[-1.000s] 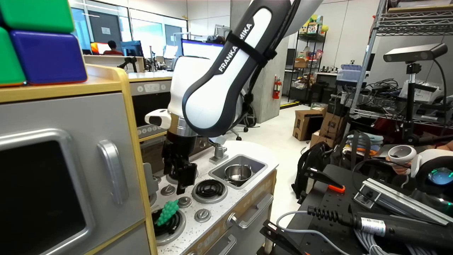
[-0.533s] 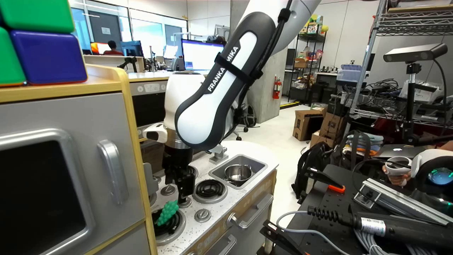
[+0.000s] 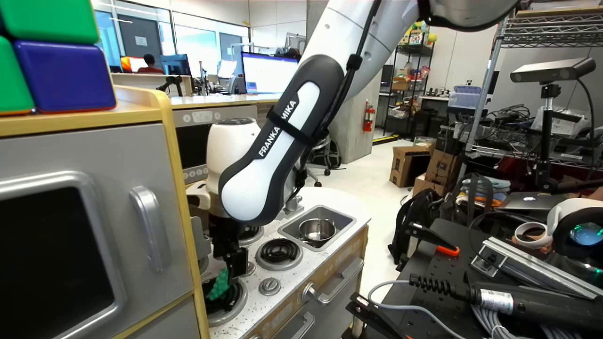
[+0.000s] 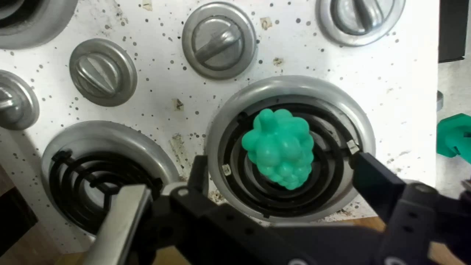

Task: Get the green fruit toy from the stove and put it in the pot that is in the sink

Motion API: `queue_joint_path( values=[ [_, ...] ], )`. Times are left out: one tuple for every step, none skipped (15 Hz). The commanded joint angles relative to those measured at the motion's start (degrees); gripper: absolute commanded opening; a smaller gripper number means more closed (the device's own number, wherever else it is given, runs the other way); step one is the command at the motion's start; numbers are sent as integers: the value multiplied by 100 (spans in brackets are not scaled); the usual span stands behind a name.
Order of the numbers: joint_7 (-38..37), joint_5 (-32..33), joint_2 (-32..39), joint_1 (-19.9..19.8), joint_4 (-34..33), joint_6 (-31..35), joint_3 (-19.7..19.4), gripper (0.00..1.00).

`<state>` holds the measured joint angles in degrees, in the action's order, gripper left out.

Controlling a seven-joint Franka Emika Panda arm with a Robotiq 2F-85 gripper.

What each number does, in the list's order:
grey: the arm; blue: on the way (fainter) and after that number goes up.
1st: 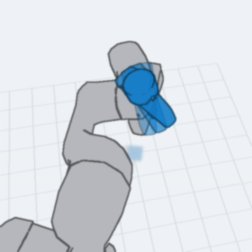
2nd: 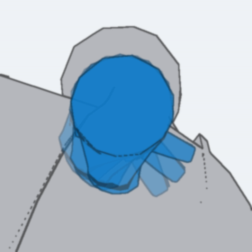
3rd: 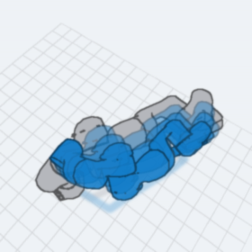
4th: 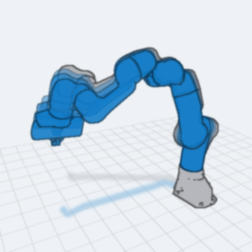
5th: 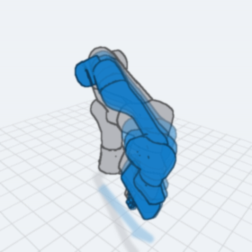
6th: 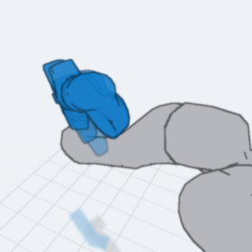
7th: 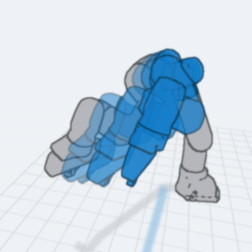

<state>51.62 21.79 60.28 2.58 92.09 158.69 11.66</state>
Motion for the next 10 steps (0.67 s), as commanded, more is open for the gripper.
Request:
queue_joint_path(
  values=[
    [-101,-130,441,216,-608,-259,-159,75],
    [-142,-124,497,236,-665,-234,-189,72],
    [-142,-133,545,220,-701,-225,-170,66],
    [-152,-125,575,212,-724,-202,-169,58],
    [-137,-126,585,178,-714,-160,-139,49],
    [-123,-130,568,137,-676,-104,-107,42],
    [-121,-131,518,100,-601,-45,-89,34],
    [-127,-138,394,33,-427,53,-56,27],
    [-190,-125,218,-18,-172,210,-68,24],
    [-245,-110,43,-82,84,368,-76,24]
  ],
)
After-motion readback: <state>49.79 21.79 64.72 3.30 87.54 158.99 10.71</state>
